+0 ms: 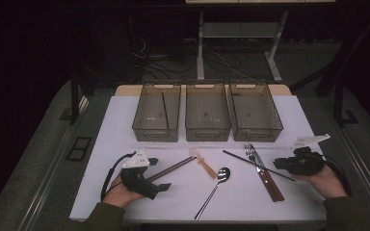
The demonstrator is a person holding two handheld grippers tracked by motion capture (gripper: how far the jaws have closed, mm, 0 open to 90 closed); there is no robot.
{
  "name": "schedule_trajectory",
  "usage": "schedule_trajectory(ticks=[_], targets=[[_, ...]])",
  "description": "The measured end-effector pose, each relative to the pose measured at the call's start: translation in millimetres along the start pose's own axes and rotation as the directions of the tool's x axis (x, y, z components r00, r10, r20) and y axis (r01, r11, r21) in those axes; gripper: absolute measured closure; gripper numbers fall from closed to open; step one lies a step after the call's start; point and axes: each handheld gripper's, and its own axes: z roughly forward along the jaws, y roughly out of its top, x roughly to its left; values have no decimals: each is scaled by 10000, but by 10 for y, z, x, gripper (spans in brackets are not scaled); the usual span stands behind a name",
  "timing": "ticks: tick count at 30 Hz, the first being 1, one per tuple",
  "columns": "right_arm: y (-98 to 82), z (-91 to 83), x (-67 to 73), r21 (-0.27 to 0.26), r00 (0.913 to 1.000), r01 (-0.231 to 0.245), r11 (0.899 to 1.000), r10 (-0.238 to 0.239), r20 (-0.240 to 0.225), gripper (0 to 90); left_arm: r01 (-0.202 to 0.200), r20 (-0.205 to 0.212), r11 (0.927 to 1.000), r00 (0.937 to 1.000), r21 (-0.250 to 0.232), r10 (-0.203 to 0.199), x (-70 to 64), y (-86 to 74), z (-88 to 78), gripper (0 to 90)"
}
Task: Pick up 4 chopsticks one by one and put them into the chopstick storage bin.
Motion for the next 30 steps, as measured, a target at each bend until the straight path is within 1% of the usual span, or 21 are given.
schedule_trajectory(ticks=[4,8,10,14,19,26,30], targets=[[120,86,84,-10,9987,338,9994,-338,-374,789,-25,14,10000,10000,11,25,4,-1,6,0],[220,193,101,86,9968,596,9982,-591,-532,788,1,18,10000,10000,-2,-1,4,-1,6,0],[247,244,100,161,9961,648,9978,-637,-611,789,11,24,10000,10000,-10,-11,4,-1,4,0],[250,316,111,377,9936,897,9953,-868,-729,794,-14,35,10000,10000,-3,14,5,-2,6,0],[249,349,124,497,9918,992,9938,-947,-863,806,-28,33,10000,10000,16,28,1,0,10,0],[231,405,125,799,9914,1075,9910,-1008,-834,833,-22,40,10000,10000,18,22,-1,-1,10,0],[230,408,130,798,9902,1196,9896,-1131,-814,842,-33,37,10000,10000,20,33,0,-1,9,0]])
